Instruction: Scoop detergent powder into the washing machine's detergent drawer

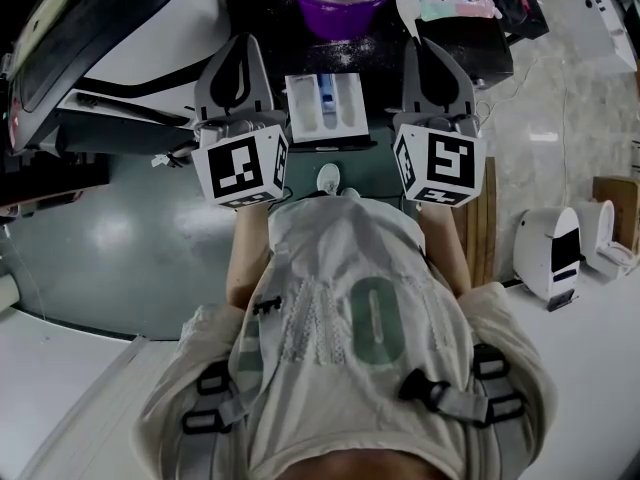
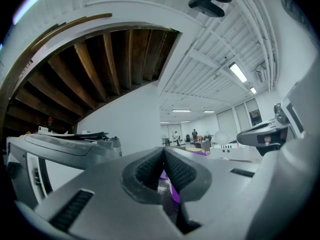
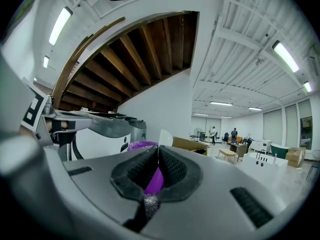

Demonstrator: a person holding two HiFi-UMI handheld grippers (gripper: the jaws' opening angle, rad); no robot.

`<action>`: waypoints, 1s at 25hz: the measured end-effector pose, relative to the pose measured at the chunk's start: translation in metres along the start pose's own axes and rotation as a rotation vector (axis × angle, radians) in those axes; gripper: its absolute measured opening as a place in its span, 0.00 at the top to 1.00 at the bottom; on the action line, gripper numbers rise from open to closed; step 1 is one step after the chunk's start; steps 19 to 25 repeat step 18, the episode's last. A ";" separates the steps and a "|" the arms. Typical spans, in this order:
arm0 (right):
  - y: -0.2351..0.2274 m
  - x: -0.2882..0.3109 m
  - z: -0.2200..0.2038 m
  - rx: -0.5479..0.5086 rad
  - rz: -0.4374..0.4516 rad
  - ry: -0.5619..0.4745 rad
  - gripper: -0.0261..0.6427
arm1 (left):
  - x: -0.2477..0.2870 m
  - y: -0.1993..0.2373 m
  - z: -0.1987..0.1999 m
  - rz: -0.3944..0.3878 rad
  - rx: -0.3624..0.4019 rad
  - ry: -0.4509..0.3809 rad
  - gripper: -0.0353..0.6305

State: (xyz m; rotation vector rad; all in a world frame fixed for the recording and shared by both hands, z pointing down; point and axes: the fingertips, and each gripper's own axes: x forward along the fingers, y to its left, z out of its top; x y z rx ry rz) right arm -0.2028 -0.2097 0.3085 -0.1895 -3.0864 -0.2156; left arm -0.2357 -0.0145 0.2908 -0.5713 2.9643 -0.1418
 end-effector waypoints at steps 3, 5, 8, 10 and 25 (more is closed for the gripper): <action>0.000 0.000 0.000 0.000 0.000 0.002 0.94 | 0.002 0.000 0.001 -0.003 -0.002 -0.002 0.92; -0.001 0.000 -0.001 -0.002 -0.002 0.006 0.94 | 0.002 0.000 0.001 -0.004 -0.003 -0.002 0.92; -0.004 0.000 -0.002 -0.003 -0.005 0.014 0.94 | 0.003 -0.002 -0.001 -0.007 -0.005 0.004 0.92; -0.005 0.000 -0.003 -0.004 -0.006 0.017 0.94 | 0.004 -0.002 -0.002 -0.007 -0.007 0.007 0.92; -0.005 0.002 -0.004 -0.008 0.000 0.019 0.94 | 0.005 -0.002 -0.002 -0.003 -0.005 0.007 0.92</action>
